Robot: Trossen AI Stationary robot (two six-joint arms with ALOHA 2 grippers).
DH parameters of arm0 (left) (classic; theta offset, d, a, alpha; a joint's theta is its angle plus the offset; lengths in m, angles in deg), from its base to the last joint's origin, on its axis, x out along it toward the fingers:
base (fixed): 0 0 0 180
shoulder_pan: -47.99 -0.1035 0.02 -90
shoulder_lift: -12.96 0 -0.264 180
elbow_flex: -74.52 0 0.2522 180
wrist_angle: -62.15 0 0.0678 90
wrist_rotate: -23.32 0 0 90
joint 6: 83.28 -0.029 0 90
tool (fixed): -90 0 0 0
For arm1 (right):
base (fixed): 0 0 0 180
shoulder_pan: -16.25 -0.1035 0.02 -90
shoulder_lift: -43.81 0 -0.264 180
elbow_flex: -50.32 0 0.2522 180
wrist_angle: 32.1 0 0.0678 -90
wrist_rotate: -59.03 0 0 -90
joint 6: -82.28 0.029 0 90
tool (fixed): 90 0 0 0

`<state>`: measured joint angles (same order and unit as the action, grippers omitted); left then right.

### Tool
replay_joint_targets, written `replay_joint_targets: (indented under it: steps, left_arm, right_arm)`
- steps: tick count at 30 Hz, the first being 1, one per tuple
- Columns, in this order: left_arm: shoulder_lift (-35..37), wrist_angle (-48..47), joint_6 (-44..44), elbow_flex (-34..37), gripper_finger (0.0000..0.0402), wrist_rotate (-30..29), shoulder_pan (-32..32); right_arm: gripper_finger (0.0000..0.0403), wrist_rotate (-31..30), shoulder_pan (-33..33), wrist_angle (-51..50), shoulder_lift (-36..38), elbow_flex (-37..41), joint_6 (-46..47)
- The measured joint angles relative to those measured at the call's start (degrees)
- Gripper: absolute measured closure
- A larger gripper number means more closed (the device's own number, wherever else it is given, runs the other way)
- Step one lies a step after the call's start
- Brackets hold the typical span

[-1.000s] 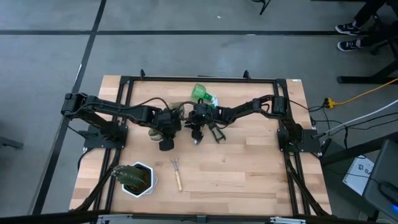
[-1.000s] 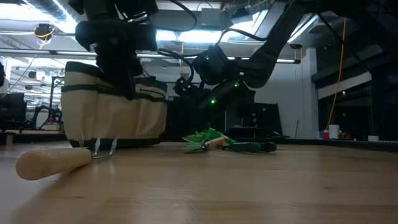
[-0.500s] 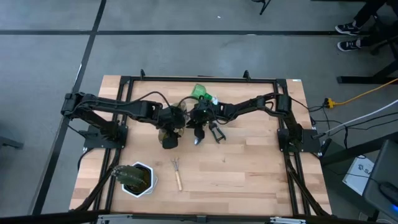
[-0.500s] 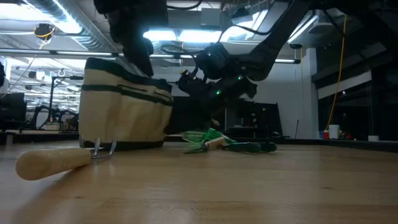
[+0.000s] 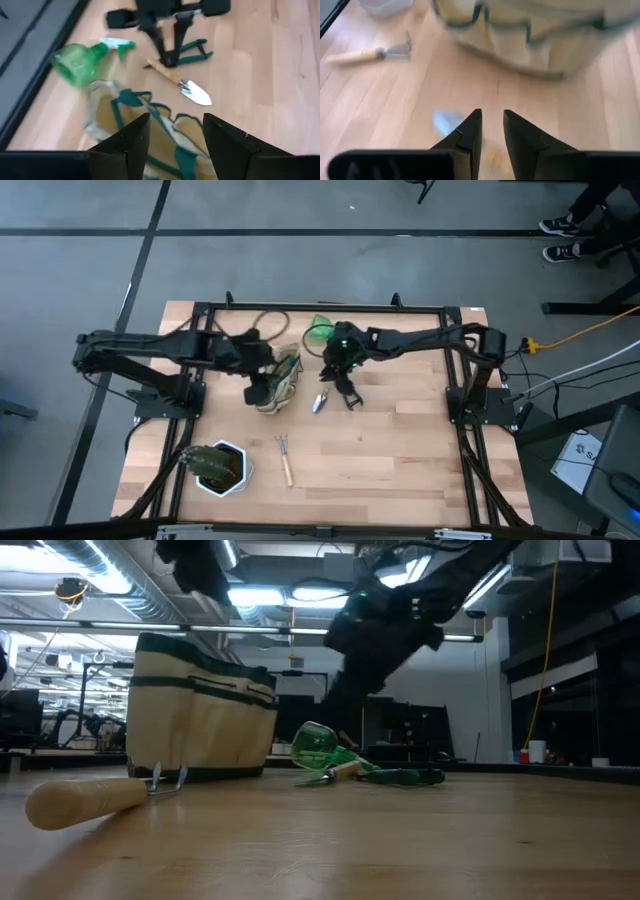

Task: Pick & Place Garden tools in Gardening bag
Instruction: Put the brown trowel into the white gardening bag

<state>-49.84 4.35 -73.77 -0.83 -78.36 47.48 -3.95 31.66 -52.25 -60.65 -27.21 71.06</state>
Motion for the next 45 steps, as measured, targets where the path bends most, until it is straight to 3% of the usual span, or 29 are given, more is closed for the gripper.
replay_joint_targets:
  steps: [8,16,21,29,33,45]
  left_arm:
    - [12.3,6.0,7.7,11.9,0.0229,-0.9,0.0]
    - [18.6,9.0,15.4,19.9,0.0231,-6.4,0.0]
    - [19.7,9.3,19.7,21.9,0.0231,-8.1,0.0]
    - [19.3,9.9,21.4,22.9,0.0231,-10.9,0.0]
    - [19.3,11.2,21.4,22.9,0.0231,-10.9,0.0]
    - [19.3,11.3,20.9,22.9,0.0231,-11.3,0.0]
  right_arm:
    - [0.032,2.3,-1.0,2.2,7.8,11.2,-4.2]
    - [0.032,1.4,-5.6,4.3,6.5,13.1,-15.5]
    - [0.0303,-8.6,-7.9,8.2,6.3,13.0,-15.7]
    - [0.0199,-14.0,-8.1,8.4,5.6,10.1,-16.8]
    - [0.0166,-16.9,-8.0,8.3,3.8,8.1,-19.0]
    - [0.0184,-18.5,-7.7,1.8,-1.7,4.0,-25.8]
